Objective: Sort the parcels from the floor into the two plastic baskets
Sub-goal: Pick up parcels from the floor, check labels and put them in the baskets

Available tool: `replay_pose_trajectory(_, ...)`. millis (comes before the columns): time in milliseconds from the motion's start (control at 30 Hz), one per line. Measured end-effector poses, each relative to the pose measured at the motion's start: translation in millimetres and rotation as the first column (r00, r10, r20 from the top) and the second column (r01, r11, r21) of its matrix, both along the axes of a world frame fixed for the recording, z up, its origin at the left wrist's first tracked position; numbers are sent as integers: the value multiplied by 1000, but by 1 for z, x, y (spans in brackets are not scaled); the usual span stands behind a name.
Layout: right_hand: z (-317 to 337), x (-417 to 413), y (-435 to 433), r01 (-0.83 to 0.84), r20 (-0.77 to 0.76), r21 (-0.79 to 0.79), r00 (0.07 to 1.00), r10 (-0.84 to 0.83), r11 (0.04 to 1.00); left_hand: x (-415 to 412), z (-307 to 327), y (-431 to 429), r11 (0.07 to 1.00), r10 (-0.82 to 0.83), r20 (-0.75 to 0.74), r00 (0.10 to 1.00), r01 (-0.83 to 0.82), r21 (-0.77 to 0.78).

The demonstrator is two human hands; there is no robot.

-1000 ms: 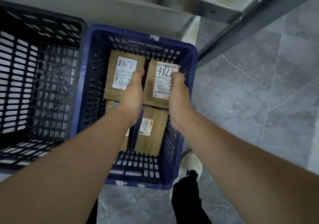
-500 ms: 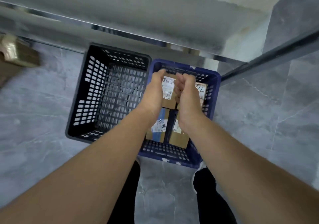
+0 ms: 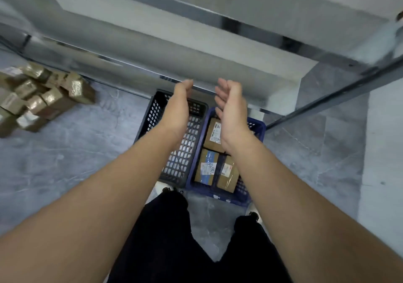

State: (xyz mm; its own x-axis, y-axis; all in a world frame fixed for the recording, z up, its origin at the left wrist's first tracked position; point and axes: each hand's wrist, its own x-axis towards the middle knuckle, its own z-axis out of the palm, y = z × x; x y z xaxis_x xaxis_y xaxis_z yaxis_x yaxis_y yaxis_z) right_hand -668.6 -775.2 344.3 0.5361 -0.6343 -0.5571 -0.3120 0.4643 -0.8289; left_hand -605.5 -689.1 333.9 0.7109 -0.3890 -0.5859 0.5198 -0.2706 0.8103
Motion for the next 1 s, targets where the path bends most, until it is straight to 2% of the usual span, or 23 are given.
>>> replay_pose_trajectory(100,57,1,22,-30,65,-37,997,32,999,1,57,23,999,35,27,999,-35,-18)
replay_pose_trajectory(267,141,4,55,-152,182,-131,968,174,980,-10,139,61,987,158,176,972,-148,-65)
replay_pose_trajectory(533,229,-18,109,-420,277,-249,832,480,872,-47,240,146,922,387,319,865,-367,-123)
replay_pose_trajectory(667,252,-19,155,-510,296,-291,757,583,810,-66,271,197,862,505,330,797,-480,-160)
replay_pose_trajectory(833,256,-9,233,-616,301,-307,660,688,725,-78,277,272,797,602,313,734,-576,-180)
replay_pose_trajectory(1000,246,12,319,-668,268,-297,628,731,682,-68,266,352,764,645,282,711,-609,-213)
